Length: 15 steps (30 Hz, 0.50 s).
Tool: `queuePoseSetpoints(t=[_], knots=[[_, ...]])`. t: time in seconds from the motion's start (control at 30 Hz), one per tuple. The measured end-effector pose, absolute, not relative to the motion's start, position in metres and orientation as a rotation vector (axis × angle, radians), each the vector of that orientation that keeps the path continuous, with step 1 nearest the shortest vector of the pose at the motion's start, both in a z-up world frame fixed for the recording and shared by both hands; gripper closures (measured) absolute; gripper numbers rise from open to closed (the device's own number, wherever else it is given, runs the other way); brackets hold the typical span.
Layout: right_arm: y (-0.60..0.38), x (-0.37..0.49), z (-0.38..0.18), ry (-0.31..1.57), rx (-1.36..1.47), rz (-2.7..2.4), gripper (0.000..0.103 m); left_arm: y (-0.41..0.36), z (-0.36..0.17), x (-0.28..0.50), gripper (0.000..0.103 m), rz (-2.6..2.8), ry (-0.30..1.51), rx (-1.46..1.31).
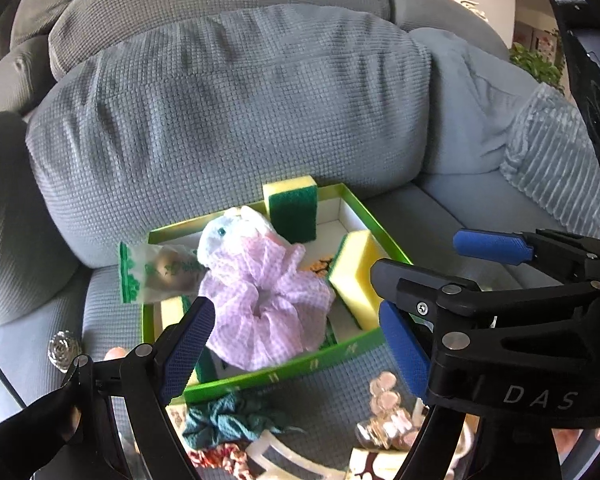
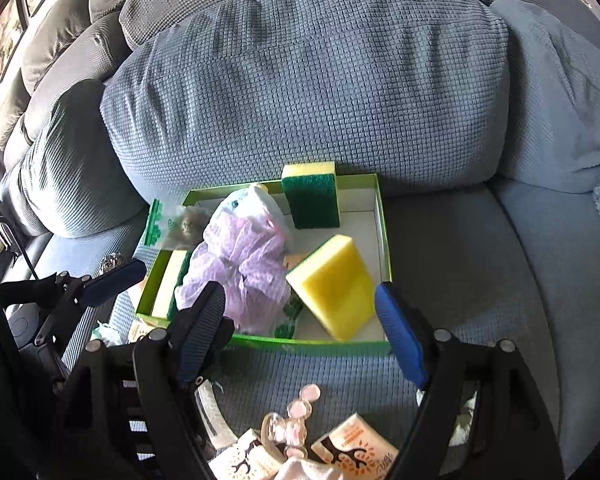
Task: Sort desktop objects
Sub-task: 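Withdraw the right tool from the green box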
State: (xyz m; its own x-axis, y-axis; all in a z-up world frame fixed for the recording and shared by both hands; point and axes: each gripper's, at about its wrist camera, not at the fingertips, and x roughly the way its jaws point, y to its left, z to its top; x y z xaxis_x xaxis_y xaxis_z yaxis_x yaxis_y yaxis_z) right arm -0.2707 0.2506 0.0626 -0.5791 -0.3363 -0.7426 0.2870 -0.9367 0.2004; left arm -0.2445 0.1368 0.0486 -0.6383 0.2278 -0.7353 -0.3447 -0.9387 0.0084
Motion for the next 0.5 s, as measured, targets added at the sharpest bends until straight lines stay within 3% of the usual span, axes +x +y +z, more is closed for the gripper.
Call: queuePoseSetpoints(t=[0.5], knots=[[0.269, -0.226, 0.051, -0.08, 1.24, -2.498, 0.025, 0.144, 0.041, -0.195, 0.018, 2.539, 0.265, -1.126]])
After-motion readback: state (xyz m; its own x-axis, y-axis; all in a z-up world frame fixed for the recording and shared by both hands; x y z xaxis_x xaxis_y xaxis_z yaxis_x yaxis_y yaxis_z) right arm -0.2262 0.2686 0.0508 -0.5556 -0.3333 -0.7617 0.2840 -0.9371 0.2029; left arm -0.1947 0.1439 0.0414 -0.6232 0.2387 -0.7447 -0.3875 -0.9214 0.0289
